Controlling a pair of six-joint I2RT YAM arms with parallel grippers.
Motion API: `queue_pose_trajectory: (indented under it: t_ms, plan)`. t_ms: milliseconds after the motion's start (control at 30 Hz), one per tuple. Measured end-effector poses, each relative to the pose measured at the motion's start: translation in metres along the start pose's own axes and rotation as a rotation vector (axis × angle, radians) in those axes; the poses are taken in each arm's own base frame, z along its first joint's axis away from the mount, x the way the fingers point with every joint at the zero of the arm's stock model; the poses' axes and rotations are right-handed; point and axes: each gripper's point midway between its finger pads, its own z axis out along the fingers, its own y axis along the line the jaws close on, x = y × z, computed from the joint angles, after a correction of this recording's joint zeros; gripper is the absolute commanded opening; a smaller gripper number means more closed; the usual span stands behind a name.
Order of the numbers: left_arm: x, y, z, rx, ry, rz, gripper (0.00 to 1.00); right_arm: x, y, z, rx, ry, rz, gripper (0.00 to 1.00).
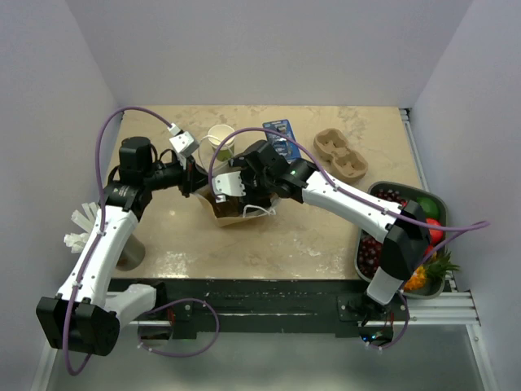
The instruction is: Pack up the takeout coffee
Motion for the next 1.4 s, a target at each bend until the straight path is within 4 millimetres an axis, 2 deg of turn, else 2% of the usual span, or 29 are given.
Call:
queue_pose_trajectory:
  t_ms: [300, 533, 767, 900, 1033, 1133, 1267, 1300, 1367, 1400]
  plan:
    - [0.004, -0.002, 0.008, 0.048, 0.022, -0.083, 0.0, -0.018, -0.012, -0.036, 0.017, -0.058, 0.072, 0.99]
    - [0.009, -0.007, 0.006, 0.072, 0.091, -0.168, 0.0, -0.038, -0.026, -0.065, 0.071, -0.147, 0.148, 0.99]
    - [0.001, -0.01, -0.003, 0.056, 0.117, -0.158, 0.0, -0.069, -0.06, -0.09, 0.171, -0.273, 0.24, 0.99]
    - [0.011, -0.01, -0.007, 0.034, 0.164, -0.166, 0.0, -0.091, -0.081, -0.109, 0.23, -0.368, 0.282, 0.99]
    - [0.023, -0.01, -0.012, 0.021, 0.209, -0.173, 0.0, -0.103, -0.102, -0.126, 0.289, -0.437, 0.337, 0.99]
    - [0.029, -0.009, -0.017, 0.007, 0.236, -0.179, 0.0, -0.1, -0.124, -0.14, 0.345, -0.473, 0.407, 0.99]
    - [0.03, -0.005, -0.023, -0.016, 0.257, -0.168, 0.0, -0.075, -0.159, -0.159, 0.43, -0.497, 0.533, 0.99]
    - [0.031, -0.004, -0.025, -0.024, 0.264, -0.164, 0.09, -0.068, -0.167, -0.16, 0.444, -0.5, 0.564, 0.99]
    - [0.032, -0.003, -0.028, -0.033, 0.275, -0.157, 0.19, -0.047, -0.189, -0.161, 0.484, -0.504, 0.641, 0.99]
    - [0.033, -0.003, -0.029, -0.037, 0.283, -0.155, 0.28, -0.037, -0.195, -0.157, 0.492, -0.498, 0.669, 0.99]
